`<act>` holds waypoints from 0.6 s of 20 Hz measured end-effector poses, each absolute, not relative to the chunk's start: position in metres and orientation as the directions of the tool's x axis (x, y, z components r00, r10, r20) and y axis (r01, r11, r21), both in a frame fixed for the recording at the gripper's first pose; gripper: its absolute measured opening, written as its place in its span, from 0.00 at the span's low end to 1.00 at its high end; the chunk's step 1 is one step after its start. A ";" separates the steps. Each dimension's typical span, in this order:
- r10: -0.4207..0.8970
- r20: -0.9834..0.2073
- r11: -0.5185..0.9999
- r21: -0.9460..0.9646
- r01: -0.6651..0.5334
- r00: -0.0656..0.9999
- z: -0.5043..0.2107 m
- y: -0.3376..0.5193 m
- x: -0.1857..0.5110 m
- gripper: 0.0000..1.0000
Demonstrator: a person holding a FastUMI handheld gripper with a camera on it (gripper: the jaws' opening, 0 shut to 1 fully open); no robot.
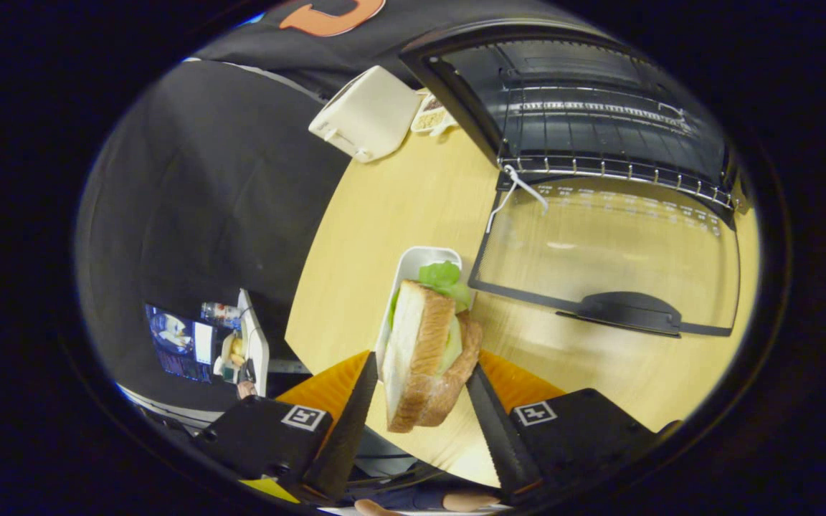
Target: Open the toaster oven, put the food inside, and close the toaster oven door.
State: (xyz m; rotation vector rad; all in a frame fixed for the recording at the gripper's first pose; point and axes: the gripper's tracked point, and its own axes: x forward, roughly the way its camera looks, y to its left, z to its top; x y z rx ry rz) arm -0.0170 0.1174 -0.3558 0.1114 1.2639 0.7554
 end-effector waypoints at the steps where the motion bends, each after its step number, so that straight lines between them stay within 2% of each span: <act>1: 0.564 -0.820 0.755 0.463 -0.464 0.100 -0.358 0.121 -0.018 0.80; 5: 0.532 -0.839 0.788 0.438 -0.433 0.118 -0.370 0.127 -0.014 0.78; 7: 0.562 -0.820 0.776 0.478 -0.411 0.107 -0.367 0.131 -0.012 0.58; 9: 0.579 -0.805 0.767 0.484 -0.421 0.128 -0.363 0.128 -0.009 0.45; 12: 0.586 -0.798 0.761 0.484 -0.431 0.140 -0.358 0.127 -0.015 0.40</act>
